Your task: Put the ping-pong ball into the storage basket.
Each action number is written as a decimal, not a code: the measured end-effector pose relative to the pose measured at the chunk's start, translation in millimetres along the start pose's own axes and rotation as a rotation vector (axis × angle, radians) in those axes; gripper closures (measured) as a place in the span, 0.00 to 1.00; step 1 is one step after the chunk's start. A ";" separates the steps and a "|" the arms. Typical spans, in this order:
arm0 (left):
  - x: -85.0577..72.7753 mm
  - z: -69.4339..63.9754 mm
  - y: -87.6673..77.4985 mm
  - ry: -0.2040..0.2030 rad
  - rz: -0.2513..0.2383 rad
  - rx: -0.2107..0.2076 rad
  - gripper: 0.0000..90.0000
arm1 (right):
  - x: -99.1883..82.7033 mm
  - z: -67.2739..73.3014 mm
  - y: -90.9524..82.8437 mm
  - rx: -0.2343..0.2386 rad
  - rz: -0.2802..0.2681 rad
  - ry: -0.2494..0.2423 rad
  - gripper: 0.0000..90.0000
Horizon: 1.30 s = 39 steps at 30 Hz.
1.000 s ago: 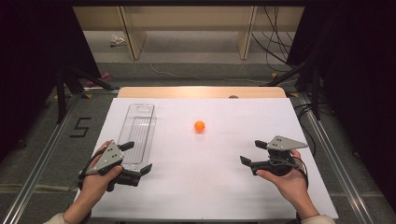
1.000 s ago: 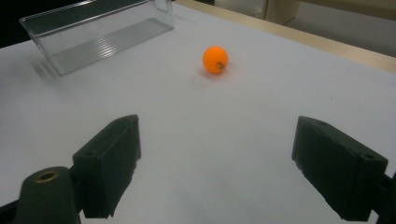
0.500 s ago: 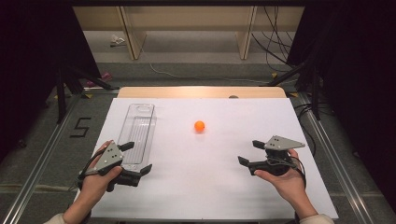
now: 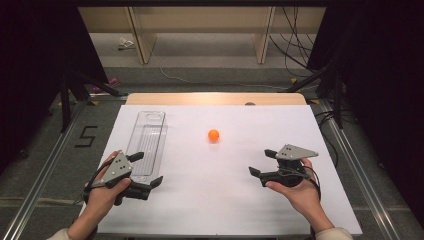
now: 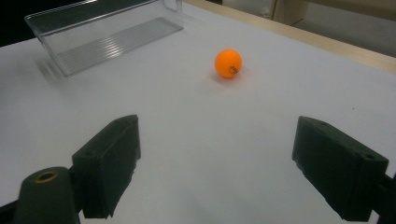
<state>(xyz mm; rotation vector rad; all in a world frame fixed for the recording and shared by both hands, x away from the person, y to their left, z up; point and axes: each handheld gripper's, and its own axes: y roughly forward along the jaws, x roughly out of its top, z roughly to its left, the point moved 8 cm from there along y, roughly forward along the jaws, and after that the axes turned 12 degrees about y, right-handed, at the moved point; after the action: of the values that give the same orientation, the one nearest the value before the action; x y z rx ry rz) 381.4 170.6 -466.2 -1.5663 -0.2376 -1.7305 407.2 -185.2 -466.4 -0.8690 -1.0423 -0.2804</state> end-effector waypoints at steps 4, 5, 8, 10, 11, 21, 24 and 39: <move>0.1 -0.1 0.0 0.001 0.000 0.000 0.00 | 1.0 0.4 2.7 0.002 -0.001 -0.003 0.18; 0.1 0.0 0.1 0.000 0.000 0.001 0.00 | 1.3 0.5 4.2 0.004 -0.002 -0.005 0.18; 0.1 -0.1 0.7 0.001 0.001 0.000 0.00 | 2.2 0.1 7.1 0.002 0.000 -0.008 0.18; 0.2 -0.3 0.8 0.003 0.001 -0.001 0.00 | 3.5 0.1 8.8 0.002 -0.001 -0.010 0.18; 0.2 -0.3 0.7 0.002 0.001 -0.001 0.00 | 5.2 0.1 9.5 0.002 -0.006 -0.011 0.18; 0.3 0.0 0.6 0.003 0.001 0.000 0.00 | 9.1 -1.2 13.8 0.000 -0.012 -0.009 0.18; 0.2 0.1 0.6 0.003 0.001 0.000 0.00 | 12.8 -2.0 16.4 -0.003 -0.019 -0.010 0.18; 0.2 0.3 0.7 0.001 0.000 -0.001 0.00 | 22.1 -3.5 28.6 0.000 -0.022 -0.011 0.18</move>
<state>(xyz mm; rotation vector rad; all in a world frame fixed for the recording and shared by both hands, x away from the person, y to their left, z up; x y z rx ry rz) 382.0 170.2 -466.2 -1.5660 -0.2362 -1.7312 437.3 -165.1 -462.6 -0.8600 -1.0622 -0.2943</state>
